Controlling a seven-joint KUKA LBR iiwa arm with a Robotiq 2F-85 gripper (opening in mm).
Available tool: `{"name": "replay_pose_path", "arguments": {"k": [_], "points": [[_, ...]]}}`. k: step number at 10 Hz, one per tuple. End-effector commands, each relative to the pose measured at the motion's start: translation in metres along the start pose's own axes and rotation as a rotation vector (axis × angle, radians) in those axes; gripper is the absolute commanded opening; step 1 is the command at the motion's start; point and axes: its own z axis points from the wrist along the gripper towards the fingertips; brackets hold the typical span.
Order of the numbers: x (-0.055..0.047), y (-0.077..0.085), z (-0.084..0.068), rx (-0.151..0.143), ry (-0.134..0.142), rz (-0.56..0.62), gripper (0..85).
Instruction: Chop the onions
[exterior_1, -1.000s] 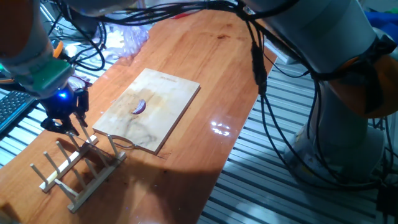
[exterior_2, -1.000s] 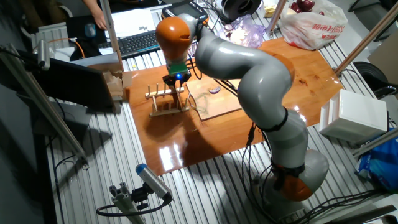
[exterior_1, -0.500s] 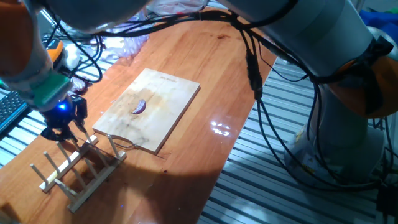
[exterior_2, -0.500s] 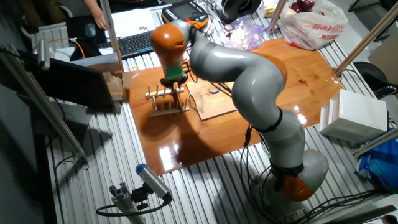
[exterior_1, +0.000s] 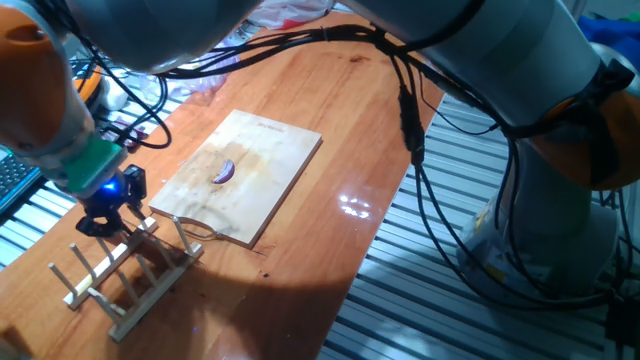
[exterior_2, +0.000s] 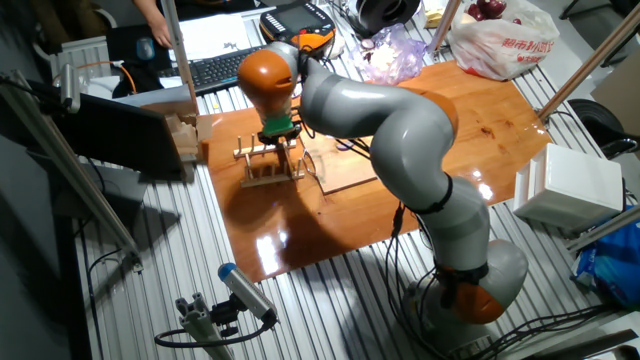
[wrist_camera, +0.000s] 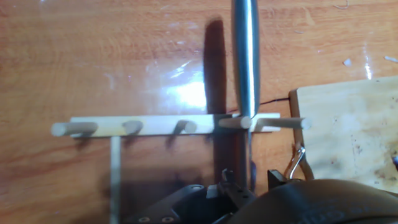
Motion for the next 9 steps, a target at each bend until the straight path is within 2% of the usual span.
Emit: {"name": "replay_pose_path", "arguments": {"k": [1, 3, 5, 7, 8, 9], "points": [[0.0, -0.001, 0.003, -0.002, -0.002, -0.004, 34.0], [-0.002, -0.003, 0.01, 0.014, 0.009, -0.009, 34.0], [-0.003, -0.002, 0.014, 0.011, 0.031, -0.01, 34.0], [-0.003, -0.003, 0.018, 0.005, 0.033, -0.013, 34.0], [-0.002, -0.004, 0.02, 0.002, 0.025, -0.014, 17.0], [-0.002, -0.005, 0.022, -0.001, 0.026, -0.02, 17.0]]}}
